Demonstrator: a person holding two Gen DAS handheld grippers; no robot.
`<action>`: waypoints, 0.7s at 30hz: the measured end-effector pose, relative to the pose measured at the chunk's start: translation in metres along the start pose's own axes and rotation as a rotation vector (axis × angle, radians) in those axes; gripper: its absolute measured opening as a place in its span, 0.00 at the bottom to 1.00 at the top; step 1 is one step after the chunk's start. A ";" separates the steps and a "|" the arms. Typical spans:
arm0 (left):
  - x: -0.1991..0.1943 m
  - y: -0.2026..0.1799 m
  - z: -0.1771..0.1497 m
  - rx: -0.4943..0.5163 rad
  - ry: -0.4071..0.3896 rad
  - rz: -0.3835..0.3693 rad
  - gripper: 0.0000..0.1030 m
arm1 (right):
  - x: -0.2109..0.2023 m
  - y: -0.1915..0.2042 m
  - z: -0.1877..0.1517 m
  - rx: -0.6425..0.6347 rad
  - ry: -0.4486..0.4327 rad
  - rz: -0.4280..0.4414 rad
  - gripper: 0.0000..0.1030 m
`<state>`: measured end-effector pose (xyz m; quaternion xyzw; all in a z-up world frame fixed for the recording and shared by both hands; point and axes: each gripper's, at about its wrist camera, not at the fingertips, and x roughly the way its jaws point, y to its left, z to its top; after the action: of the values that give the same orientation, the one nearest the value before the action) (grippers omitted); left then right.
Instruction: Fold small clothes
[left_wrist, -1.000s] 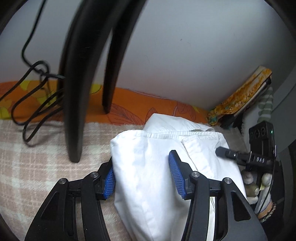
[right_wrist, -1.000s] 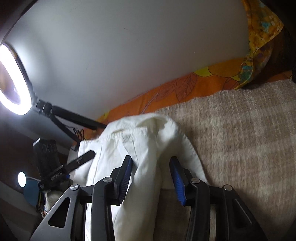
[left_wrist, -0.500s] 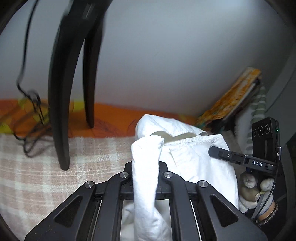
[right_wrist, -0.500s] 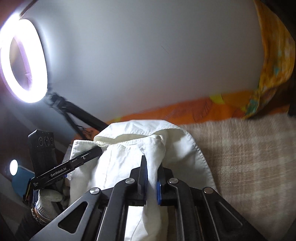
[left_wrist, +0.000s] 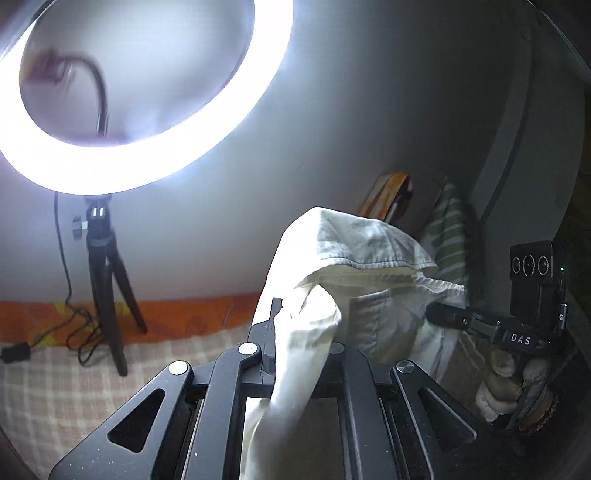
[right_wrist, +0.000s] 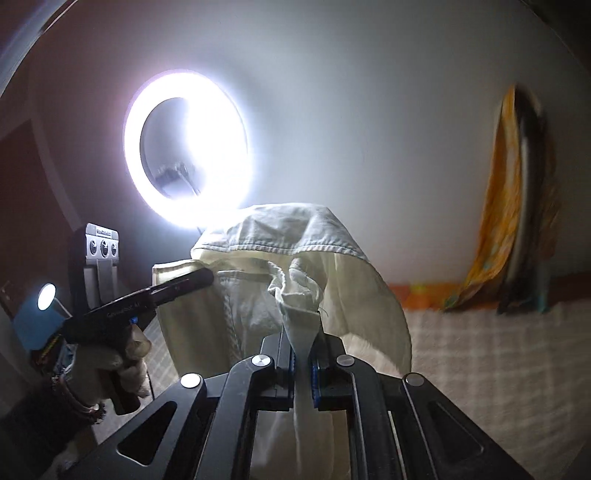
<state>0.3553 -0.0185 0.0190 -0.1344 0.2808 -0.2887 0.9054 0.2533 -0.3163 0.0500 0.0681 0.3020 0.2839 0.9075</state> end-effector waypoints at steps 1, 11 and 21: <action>-0.006 -0.005 0.005 0.014 -0.027 -0.001 0.05 | -0.009 0.005 0.004 -0.031 -0.025 -0.012 0.04; -0.058 -0.063 -0.087 0.249 -0.057 0.000 0.05 | -0.071 0.045 -0.089 -0.279 -0.016 -0.020 0.04; -0.102 -0.093 -0.208 0.366 0.115 0.027 0.11 | -0.105 0.082 -0.219 -0.430 0.234 -0.037 0.10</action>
<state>0.1227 -0.0485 -0.0668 0.0529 0.2765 -0.3301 0.9010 0.0170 -0.3171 -0.0496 -0.1652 0.3387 0.3310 0.8651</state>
